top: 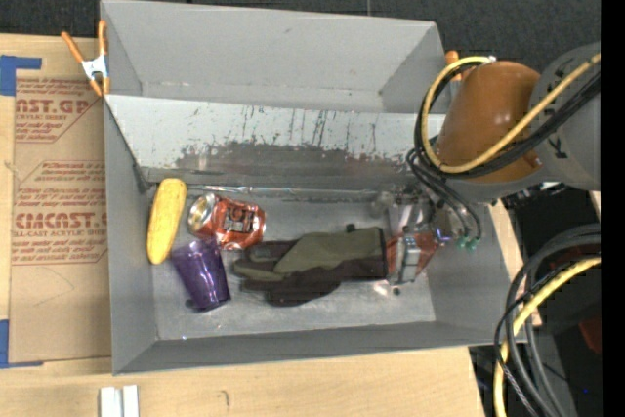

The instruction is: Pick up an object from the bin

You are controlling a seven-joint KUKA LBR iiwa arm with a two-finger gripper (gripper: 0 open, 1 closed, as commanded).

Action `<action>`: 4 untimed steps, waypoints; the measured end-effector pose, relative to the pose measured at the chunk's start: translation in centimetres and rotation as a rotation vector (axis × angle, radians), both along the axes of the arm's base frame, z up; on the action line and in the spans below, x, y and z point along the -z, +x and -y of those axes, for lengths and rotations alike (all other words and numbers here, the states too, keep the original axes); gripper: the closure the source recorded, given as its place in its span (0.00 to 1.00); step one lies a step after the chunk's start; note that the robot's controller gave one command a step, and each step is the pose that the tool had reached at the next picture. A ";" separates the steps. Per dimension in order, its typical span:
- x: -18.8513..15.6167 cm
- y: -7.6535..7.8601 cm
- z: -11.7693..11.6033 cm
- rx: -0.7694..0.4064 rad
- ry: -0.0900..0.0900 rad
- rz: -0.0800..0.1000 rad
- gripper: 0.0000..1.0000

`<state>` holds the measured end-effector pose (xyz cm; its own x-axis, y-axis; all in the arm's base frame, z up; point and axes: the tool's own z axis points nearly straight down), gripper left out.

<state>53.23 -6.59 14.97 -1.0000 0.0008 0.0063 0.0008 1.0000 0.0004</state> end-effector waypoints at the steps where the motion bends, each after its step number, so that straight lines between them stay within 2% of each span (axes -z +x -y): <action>1: -0.5 0.2 0.0 -0.001 -0.001 0.007 0.00; 2: 6.8 -0.8 -2.0 -0.174 0.001 0.006 1.00; 3: 6.8 -0.7 -2.0 -0.175 0.001 0.006 1.00; 4: -3.5 -0.9 -0.8 -0.216 0.000 0.008 1.00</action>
Offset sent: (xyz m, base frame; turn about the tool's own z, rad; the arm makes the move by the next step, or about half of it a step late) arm -0.0074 0.0187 -0.0677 -0.1748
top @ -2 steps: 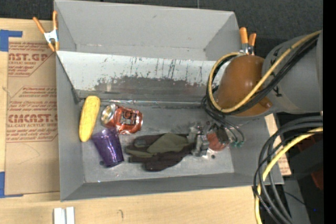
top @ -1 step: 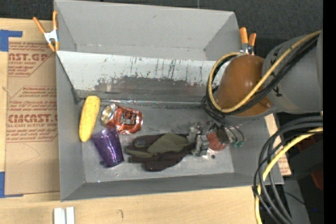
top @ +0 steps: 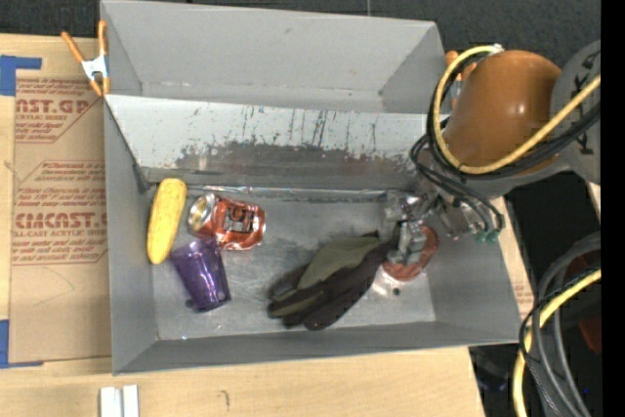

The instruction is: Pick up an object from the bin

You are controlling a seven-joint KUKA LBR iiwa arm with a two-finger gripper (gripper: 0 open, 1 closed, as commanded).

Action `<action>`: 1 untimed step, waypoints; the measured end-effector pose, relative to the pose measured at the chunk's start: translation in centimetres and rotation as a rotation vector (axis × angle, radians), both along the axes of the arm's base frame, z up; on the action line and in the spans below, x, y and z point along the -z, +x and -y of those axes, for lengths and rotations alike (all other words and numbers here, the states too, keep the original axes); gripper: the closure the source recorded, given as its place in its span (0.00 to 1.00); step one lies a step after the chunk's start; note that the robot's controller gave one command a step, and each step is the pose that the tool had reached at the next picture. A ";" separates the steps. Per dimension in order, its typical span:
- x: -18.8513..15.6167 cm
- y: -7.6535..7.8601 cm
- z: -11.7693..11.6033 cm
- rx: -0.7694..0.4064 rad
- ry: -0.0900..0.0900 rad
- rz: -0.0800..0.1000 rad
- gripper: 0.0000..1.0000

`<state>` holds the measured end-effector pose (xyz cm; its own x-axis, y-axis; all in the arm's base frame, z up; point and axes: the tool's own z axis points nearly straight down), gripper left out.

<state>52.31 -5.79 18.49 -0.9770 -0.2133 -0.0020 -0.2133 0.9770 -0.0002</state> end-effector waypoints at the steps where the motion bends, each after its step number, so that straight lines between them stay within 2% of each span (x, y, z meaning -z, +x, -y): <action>1: 0.0 0.0 0.0 0.000 0.000 0.000 1.00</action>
Offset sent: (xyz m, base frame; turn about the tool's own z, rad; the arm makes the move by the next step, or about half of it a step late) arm 0.0243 0.0053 0.0821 -0.0177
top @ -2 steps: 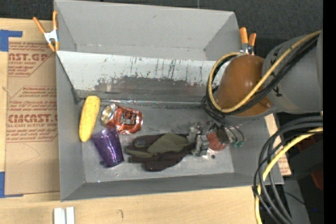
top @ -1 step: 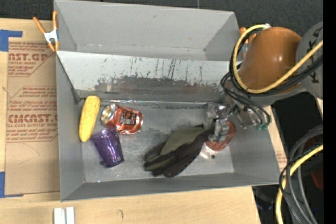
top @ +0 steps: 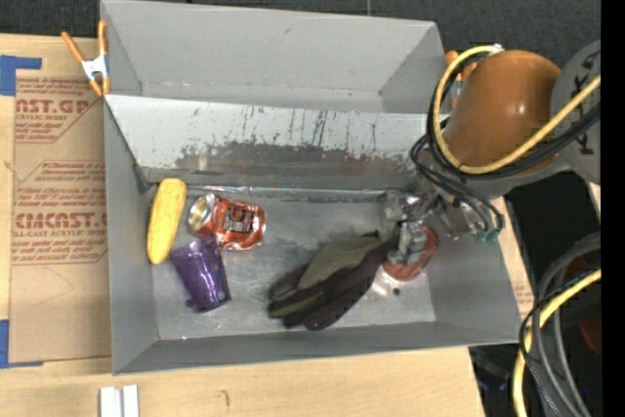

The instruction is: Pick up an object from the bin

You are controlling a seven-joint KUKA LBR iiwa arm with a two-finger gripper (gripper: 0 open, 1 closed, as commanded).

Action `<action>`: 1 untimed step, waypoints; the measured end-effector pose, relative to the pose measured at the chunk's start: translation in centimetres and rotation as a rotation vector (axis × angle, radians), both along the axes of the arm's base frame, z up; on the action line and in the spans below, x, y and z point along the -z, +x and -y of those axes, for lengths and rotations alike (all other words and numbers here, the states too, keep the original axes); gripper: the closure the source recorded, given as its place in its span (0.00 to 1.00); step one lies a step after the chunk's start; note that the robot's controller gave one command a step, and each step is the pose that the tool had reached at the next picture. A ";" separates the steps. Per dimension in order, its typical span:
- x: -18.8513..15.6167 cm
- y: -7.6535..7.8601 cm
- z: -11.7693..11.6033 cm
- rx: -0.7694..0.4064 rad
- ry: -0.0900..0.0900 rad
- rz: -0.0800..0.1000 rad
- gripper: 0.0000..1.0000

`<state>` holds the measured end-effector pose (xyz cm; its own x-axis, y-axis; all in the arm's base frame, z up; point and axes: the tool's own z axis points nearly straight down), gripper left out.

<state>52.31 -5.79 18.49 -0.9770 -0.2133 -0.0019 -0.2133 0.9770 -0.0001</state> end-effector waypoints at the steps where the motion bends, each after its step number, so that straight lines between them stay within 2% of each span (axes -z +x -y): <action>1: -4.1 1.2 -0.3 -0.008 0.001 -0.007 1.00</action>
Offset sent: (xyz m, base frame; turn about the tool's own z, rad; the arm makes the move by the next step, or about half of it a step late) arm 0.0174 0.0151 0.1106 -0.0256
